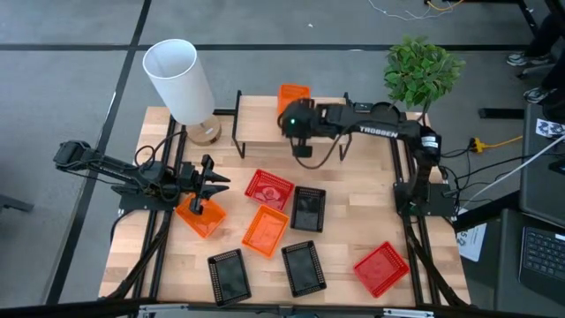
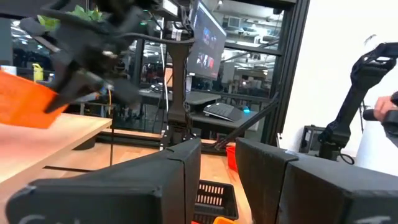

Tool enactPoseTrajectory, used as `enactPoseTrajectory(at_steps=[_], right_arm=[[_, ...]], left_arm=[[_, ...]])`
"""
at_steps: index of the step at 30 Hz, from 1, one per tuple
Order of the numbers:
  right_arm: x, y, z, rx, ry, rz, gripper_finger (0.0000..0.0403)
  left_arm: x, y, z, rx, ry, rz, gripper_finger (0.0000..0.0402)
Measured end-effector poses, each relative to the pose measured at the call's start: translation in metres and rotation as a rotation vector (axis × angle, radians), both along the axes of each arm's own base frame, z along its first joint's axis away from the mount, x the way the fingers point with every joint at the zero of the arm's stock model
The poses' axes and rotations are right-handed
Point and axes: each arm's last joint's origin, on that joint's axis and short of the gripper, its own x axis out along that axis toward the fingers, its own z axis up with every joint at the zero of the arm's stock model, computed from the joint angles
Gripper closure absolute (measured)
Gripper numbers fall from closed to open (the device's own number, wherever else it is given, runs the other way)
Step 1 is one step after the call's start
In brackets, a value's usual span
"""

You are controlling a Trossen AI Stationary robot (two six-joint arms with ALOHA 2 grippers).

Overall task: Stack baskets on shelf by color
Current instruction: Put the right orange basket on the shelf

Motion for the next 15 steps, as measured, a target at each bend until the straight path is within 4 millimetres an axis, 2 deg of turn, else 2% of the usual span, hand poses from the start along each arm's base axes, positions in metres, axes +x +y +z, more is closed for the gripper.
enactPoseTrajectory(at_steps=[3,11,15], right_arm=[[-0.002,-0.004,-0.001,0.033,0.006,0.002,0.0403],[0.000,0.007,-0.002,0.114,-0.021,0.008,0.0402],[0.001,0.006,-0.002,0.121,-0.043,-0.020,0.0386]], left_arm=[[0.000,0.000,0.000,0.018,0.001,0.006,0.0308],[0.000,0.000,0.000,0.043,0.001,0.013,0.0308],[0.000,0.000,0.000,0.039,0.001,0.012,0.0308]])
